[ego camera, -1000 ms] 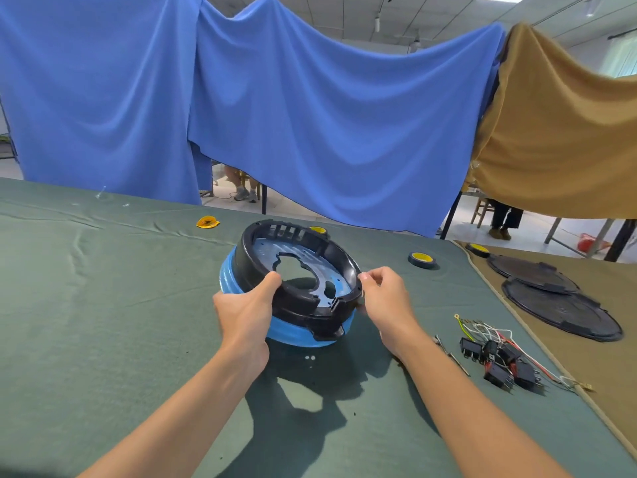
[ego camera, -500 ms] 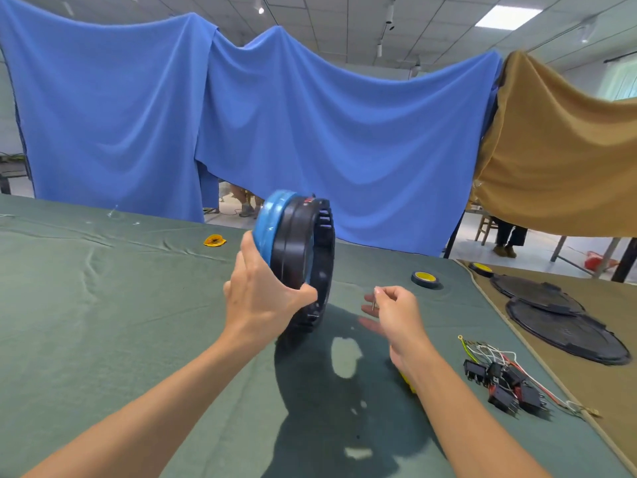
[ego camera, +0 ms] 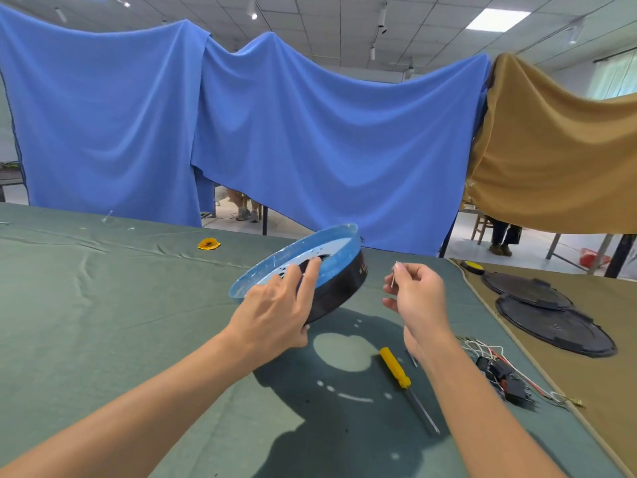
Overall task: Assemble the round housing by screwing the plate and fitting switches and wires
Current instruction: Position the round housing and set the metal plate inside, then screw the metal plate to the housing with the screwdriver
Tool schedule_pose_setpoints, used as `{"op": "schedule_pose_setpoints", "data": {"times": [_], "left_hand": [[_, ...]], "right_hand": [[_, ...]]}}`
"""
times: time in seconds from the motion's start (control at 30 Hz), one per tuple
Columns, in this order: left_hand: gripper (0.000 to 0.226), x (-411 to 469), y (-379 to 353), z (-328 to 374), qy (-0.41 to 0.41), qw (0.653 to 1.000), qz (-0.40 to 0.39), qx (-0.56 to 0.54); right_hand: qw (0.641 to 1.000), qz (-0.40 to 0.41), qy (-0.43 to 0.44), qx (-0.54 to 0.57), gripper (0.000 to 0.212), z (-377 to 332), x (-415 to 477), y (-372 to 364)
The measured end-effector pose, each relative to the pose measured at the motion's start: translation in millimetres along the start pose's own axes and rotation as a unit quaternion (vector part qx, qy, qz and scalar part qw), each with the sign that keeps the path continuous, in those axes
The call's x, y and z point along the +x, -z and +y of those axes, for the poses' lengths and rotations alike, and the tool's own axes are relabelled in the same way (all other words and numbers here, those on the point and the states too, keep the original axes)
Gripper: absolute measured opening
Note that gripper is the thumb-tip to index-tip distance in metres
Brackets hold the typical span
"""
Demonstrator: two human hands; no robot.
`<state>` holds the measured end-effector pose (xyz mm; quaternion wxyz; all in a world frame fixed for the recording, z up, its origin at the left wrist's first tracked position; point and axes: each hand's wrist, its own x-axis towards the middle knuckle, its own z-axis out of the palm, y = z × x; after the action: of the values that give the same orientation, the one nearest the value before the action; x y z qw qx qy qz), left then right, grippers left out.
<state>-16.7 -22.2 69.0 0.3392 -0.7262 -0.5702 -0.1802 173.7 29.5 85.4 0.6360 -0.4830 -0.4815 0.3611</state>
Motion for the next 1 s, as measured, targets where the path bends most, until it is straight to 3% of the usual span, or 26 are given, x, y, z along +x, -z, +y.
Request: {"op": "schedule_pose_setpoints", "data": {"times": [0.17, 0.3, 0.4, 0.5, 0.63, 0.83, 1.0], "left_hand": [[0.103, -17, -22, 1, -0.15, 0.987, 0.013, 0.063], [0.079, -33, -33, -2, -0.288, 0.948, 0.041, 0.126], [0.079, -35, -37, -8, -0.324, 0.936, 0.078, 0.118], [0.061, -34, -41, -12, -0.344, 0.925, 0.132, 0.095], [0.042, -33, -44, -13, -0.34, 0.917, 0.205, 0.026], [0.035, -42, -48, -22, -0.318, 0.905, 0.284, 0.008], [0.045, -55, -67, -26, -0.301, 0.912, 0.279, -0.027]], "right_hand": [[0.999, -0.013, 0.036, -0.003, 0.016, -10, -6, 4], [0.981, -0.078, 0.129, -0.125, 0.016, -9, -10, -3], [0.93, -0.21, 0.154, -0.259, 0.015, -6, -12, -14], [0.862, -0.332, 0.126, -0.363, 0.014, -7, -9, -29], [0.794, -0.41, 0.118, -0.433, 0.017, -12, -2, -44], [0.814, -0.455, 0.043, -0.358, 0.015, -3, 1, -50], [0.833, -0.445, 0.052, -0.325, 0.014, -2, 2, -49]]}}
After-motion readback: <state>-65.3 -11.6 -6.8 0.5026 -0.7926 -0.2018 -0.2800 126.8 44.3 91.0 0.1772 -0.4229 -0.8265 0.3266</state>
